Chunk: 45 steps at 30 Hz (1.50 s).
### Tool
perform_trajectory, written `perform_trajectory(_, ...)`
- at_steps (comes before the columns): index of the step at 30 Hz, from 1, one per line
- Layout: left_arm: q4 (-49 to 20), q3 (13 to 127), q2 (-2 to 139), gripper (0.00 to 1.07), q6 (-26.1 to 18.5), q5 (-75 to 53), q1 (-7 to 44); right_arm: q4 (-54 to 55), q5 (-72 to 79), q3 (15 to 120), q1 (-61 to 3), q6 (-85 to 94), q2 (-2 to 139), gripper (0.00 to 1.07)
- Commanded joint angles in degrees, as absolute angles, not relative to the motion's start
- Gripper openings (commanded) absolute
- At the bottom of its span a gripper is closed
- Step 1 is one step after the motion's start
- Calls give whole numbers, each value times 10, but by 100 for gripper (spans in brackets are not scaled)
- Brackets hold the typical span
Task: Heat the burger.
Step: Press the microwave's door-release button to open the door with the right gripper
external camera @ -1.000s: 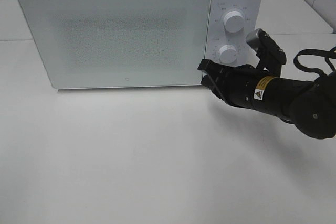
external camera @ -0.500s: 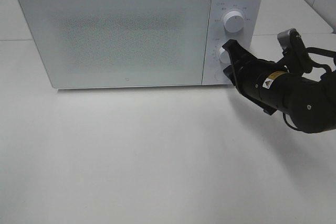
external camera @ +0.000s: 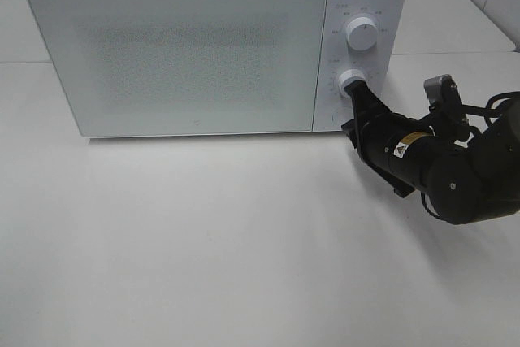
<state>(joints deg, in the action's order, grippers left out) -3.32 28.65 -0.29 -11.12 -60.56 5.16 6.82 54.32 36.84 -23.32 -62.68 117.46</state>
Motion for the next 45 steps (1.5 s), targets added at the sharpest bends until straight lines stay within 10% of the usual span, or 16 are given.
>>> perform_trajectory(1, -33, 285, -14, 0, -108, -597, 50, 60, 548, 381, -234, -631, 1183, 0)
perform_trajectory(45, -33, 285, -14, 0, -108, -597, 50, 107, 669, 474, -233, -660, 1235, 0)
